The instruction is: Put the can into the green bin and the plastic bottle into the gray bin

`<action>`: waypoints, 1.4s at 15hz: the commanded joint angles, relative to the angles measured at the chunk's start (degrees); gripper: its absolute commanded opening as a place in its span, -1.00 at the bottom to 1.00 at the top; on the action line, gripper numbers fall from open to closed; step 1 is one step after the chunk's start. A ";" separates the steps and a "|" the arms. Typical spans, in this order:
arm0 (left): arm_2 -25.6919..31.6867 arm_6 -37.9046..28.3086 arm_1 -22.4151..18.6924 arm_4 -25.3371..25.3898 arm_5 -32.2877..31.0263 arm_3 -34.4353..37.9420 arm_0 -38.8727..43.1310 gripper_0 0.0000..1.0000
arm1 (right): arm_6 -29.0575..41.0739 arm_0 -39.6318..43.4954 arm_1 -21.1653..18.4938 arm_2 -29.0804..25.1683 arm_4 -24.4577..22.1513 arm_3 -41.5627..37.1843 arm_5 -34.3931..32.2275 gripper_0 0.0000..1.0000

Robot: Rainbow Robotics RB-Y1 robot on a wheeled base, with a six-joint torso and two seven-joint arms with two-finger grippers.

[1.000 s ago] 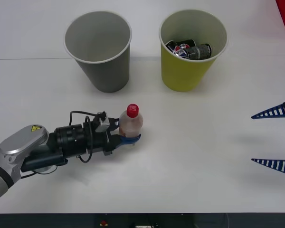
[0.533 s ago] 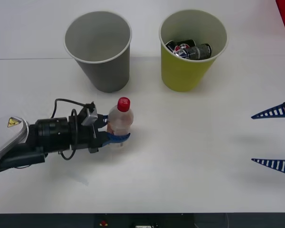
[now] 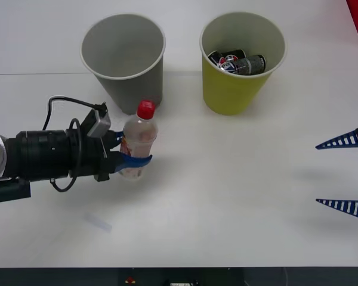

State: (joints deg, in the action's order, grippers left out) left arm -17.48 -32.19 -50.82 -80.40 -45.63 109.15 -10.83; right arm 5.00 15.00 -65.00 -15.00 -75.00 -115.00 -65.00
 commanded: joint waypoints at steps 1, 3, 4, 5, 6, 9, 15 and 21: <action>1.40 -9.47 -4.37 -3.54 0.01 5.02 0.02 -1.00 | 0.00 0.00 0.00 0.00 0.00 0.00 0.00 1.00; 3.07 -16.77 -7.27 -5.73 0.01 8.18 -0.07 -1.00 | 0.00 0.00 0.00 0.00 0.00 0.00 0.00 1.00; 4.12 -20.63 -8.59 -7.84 0.01 10.03 -0.07 -1.00 | 0.00 0.00 0.00 0.00 0.00 0.00 0.00 1.00; 5.53 -26.44 -10.44 -11.18 0.01 13.02 -0.07 -1.00 | 0.00 0.00 0.00 0.00 0.00 0.00 0.00 1.00; 6.41 -31.53 -11.93 -13.47 -0.08 15.21 -0.16 -1.00 | 0.00 0.00 0.00 0.00 0.00 0.00 0.00 1.00; 8.08 -43.57 -15.71 -18.74 -0.25 19.78 -1.39 -1.00 | 0.00 0.00 0.00 0.00 0.00 0.00 0.00 1.00; 14.32 -44.54 -15.36 -17.07 -23.54 14.34 -16.16 -1.00 | 0.00 0.00 0.00 0.00 0.00 0.00 0.00 1.00; 8.43 -44.01 -15.54 -14.96 -33.74 2.21 -33.21 -1.00 | 0.00 0.00 0.00 0.00 0.00 0.00 0.00 1.00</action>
State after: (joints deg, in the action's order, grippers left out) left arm -7.33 -76.50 -66.42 -95.70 -78.97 113.60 -41.27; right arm 5.00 15.00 -65.00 -15.00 -75.00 -115.00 -65.00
